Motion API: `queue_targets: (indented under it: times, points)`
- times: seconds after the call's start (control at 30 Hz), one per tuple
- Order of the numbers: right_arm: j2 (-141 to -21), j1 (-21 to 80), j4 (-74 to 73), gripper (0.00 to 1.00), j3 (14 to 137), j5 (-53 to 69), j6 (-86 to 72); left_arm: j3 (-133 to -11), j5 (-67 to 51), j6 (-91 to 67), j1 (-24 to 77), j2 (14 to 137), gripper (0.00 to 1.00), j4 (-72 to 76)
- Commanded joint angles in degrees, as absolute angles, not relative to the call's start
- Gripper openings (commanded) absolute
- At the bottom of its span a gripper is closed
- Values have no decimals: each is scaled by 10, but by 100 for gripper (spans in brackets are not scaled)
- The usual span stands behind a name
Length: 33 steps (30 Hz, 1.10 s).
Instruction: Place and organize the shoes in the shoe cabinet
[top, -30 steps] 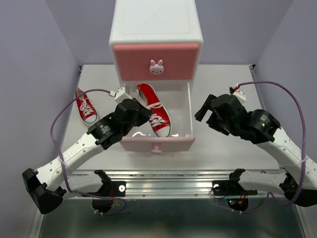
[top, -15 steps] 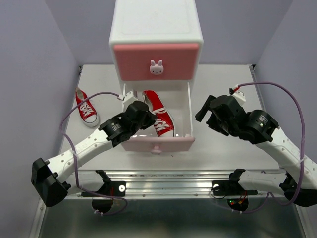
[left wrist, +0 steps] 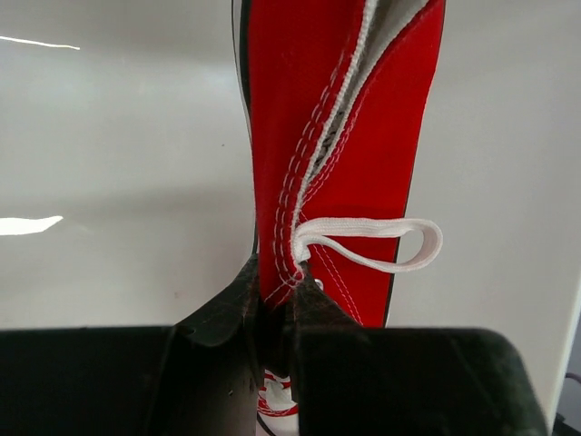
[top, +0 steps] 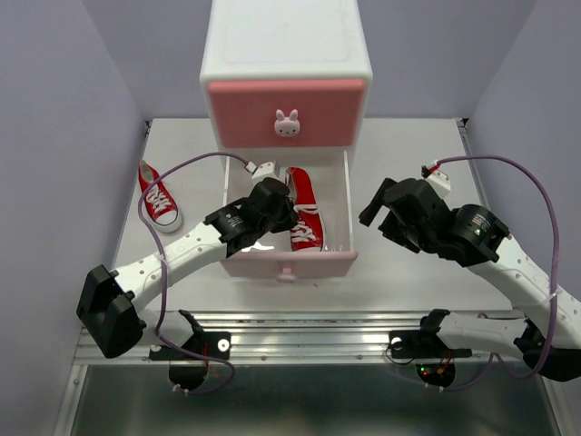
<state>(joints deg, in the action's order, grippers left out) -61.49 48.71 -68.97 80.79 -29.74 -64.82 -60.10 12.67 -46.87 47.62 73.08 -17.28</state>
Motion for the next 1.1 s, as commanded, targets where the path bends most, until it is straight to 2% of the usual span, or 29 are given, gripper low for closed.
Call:
queue_targets:
  times: [0.0,0.23,0.47,0.63,0.97,1.07]
  points:
    - [-593,483,-684,100,805,-318,-666,-640,104,-419,470,735,0,-107]
    - [-589,483,-693,100,809,-323,-678,-650,94,-405,460,765,0,-108]
    - [-588,483,-695,100,806,-327,-686,-689,65,-327,437,805,0,-130]
    - [-593,483,-687,100,806,-323,-670,-664,45,-322,433,792,0,-118]
    - [-601,483,-685,100,812,-332,-653,-691,54,-318,432,840,0,-163]
    - [-599,483,-688,100,812,-337,-654,-691,58,-332,432,844,8,-159]
